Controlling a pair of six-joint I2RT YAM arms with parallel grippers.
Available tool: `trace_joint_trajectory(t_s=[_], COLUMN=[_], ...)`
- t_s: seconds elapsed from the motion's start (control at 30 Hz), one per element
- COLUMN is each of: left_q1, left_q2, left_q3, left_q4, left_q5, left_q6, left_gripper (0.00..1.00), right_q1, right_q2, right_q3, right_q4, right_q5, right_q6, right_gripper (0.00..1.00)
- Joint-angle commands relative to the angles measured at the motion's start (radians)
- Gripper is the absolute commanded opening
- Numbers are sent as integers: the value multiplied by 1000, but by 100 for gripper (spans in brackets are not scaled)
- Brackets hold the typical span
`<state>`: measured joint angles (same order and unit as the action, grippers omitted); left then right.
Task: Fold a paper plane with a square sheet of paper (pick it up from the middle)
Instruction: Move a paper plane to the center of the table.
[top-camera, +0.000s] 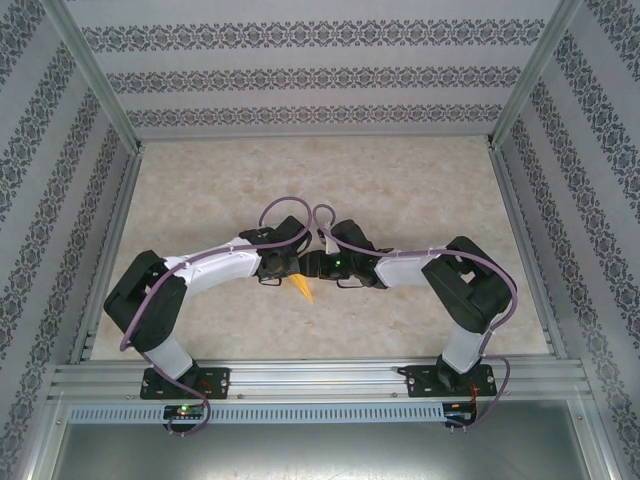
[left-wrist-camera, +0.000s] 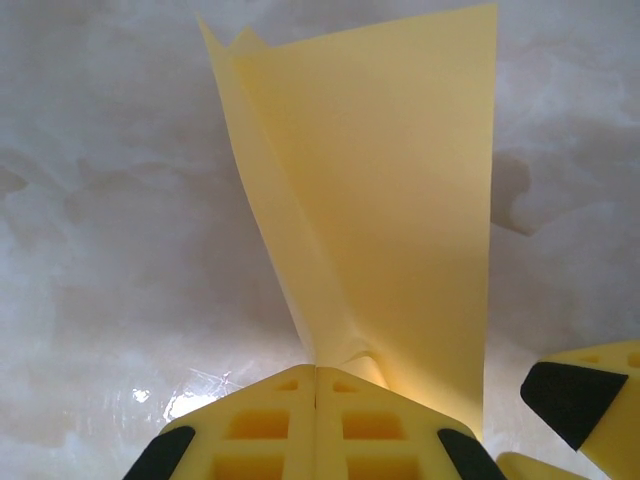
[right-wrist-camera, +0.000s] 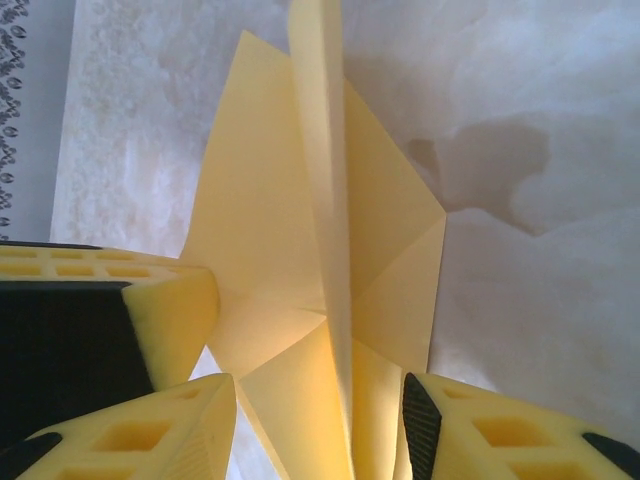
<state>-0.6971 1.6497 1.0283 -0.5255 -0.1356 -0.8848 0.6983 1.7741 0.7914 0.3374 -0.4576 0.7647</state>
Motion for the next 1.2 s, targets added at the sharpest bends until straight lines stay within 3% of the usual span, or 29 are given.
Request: trace_joint_trajectory(t_s=[0.0,0.23,0.67,0.97,1.17], left_q1=[10,10,10,10,10], left_q2=[-27,-33,-41,-47,-52], left_q3=[-7,-9,-9,-10,-15], left_q4=[-28,-34,-33,-25,-9], left_q5=[-22,-30,-34,-32,-24], left_q6=[-15,-14,-17,-16,-19], left_gripper=[0,0,0,0,0], right_q1=[10,39,50,44,58], right_q2=[44,97,42,13,58], right_q3=[41,80,37,5,9], right_q4=[-23,-19,-5,35,60], right_q5=[-11,-37,-44,-53,-42], right_q6=[-26,-16,-28,-29,-43], right_gripper=[49,48,46,51,46])
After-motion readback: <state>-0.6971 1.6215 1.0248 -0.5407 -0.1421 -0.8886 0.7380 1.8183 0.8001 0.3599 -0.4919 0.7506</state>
